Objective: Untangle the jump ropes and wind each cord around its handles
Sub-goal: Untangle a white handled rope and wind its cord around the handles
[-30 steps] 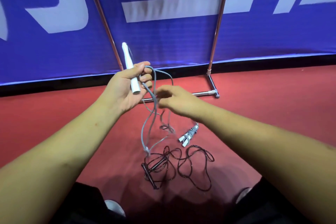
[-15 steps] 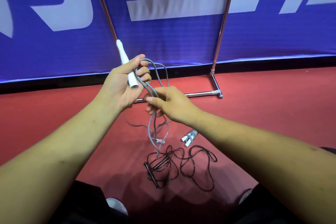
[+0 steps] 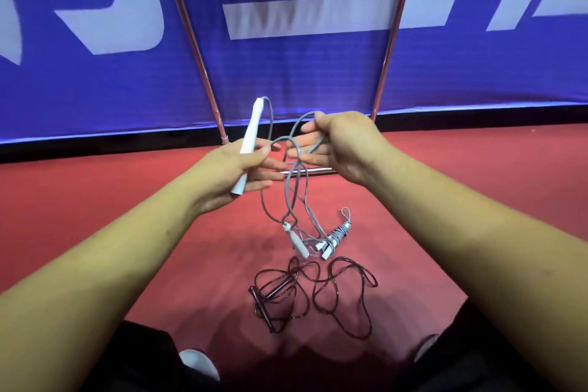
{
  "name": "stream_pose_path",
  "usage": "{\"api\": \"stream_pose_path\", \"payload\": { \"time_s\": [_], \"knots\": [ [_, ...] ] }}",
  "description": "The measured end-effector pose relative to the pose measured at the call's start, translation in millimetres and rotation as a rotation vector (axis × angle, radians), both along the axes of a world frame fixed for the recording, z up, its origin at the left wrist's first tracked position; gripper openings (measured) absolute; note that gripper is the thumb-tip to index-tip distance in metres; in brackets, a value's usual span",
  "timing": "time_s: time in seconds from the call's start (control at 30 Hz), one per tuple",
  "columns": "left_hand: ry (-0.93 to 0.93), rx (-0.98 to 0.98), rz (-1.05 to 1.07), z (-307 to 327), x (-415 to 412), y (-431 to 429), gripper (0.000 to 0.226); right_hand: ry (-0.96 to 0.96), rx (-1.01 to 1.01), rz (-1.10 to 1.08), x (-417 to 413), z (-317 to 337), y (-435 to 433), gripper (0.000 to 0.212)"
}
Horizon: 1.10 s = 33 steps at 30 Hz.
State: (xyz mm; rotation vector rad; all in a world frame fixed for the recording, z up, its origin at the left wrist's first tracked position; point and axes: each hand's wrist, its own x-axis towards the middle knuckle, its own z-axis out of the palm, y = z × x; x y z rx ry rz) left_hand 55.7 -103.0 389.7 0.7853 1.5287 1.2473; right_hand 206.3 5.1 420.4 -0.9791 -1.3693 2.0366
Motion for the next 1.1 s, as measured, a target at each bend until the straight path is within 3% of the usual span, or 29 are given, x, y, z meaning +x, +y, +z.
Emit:
{"api": "stream_pose_path", "payload": {
  "time_s": [0.1,0.27,0.4,0.47,0.5,0.6,0.67,0.73,0.8,0.9,1.0,1.1],
  "knots": [
    [-0.098,0.113,0.047,4,7,2,0.011,-0.101,0.147,-0.029,0,-1,10,0.026],
    [-0.201,0.231,0.172,19,3,-1,0.02,-0.523,0.696,-0.016,6,-15,29,0.034],
    [-0.233,0.324,0.199,24,0,1,0.019,-0.89,1.011,0.042,10,-31,35,0.019],
    [-0.26,0.345,0.211,26,0,2,0.02,-0.765,1.084,0.048,6,-30,27,0.031],
    [-0.274,0.354,0.216,26,0,2,0.02,-0.588,1.018,0.068,5,-28,23,0.033],
    [-0.346,0.403,0.253,28,2,2,0.022,-0.038,0.443,0.315,-1,-24,-1,0.024],
    [-0.374,0.455,0.3,31,0,4,0.021,-0.005,0.268,0.51,-2,-33,-12,0.02],
    [-0.407,0.509,0.345,34,-5,4,0.018,-0.117,0.263,0.686,1,-48,-16,0.014],
    [-0.458,0.542,0.386,35,-15,3,0.015,-0.22,0.275,0.748,3,-60,-19,0.021],
    [-0.287,0.476,0.387,30,-31,1,0.007,-0.085,0.075,0.477,-4,-59,-23,0.027],
    [-0.029,0.339,0.292,20,-31,-2,0.033,0.245,-0.284,0.175,-15,-40,-19,0.028],
    [-0.074,0.203,0.099,6,-15,-5,0.042,0.48,-0.555,0.002,-15,-18,-9,0.026]
  ]
}}
